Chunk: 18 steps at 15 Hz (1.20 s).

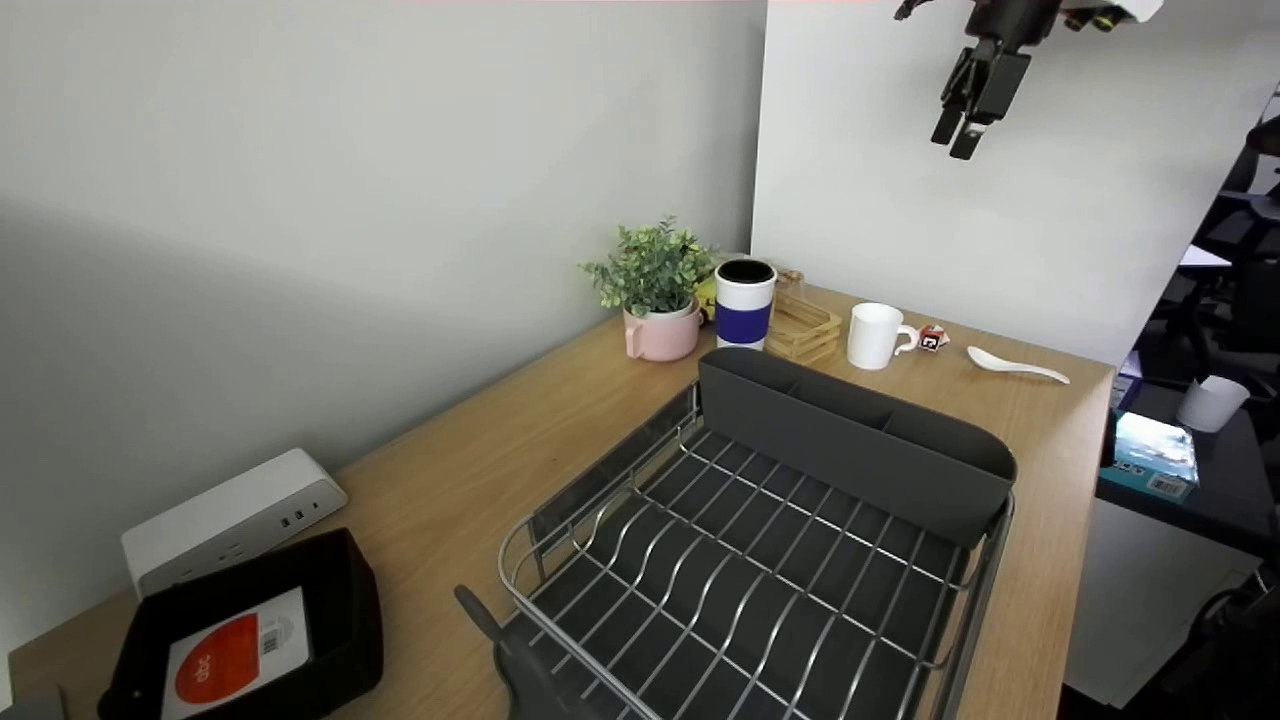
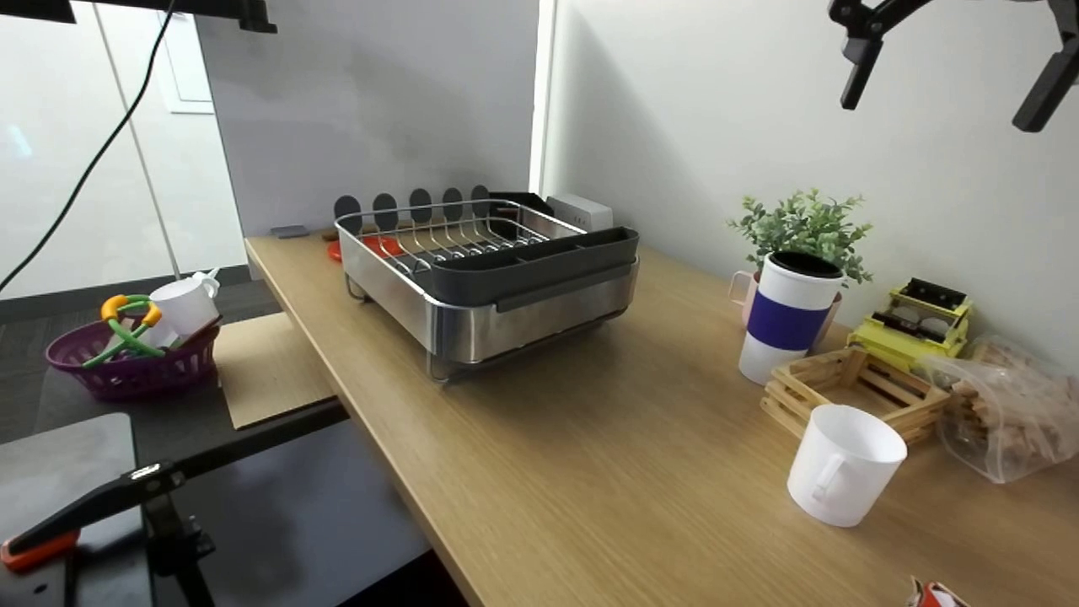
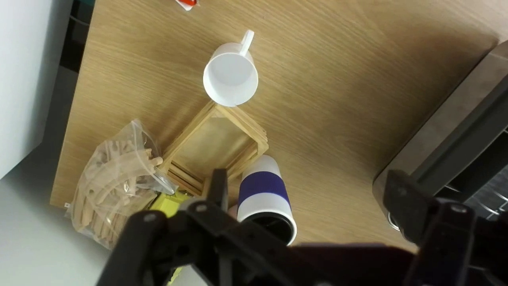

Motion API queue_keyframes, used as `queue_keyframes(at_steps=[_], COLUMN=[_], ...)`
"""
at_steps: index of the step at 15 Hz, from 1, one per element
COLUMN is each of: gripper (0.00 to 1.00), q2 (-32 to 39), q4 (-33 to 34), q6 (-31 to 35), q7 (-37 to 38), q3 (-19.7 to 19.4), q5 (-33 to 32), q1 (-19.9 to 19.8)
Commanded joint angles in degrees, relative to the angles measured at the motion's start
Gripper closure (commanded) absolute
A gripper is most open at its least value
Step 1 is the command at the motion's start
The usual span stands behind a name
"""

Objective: Put the white mug on the plate dryer

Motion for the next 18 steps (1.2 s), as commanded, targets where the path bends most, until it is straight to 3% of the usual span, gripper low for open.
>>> queue_keyframes(at_steps=[1,5,18], gripper=[0.00,0.00,0.00], q2=[0.3,0.4,15.4], q4=[0.7,1.2,13.1], q6=[-0.2,-0.2,-6.4], q7=[0.0,-0.1,2.6], q3=[1.8,2.0,4.8], q5=[-0.5,-0.5,-1.1], q1=[-1.6,-1.7,-4.0])
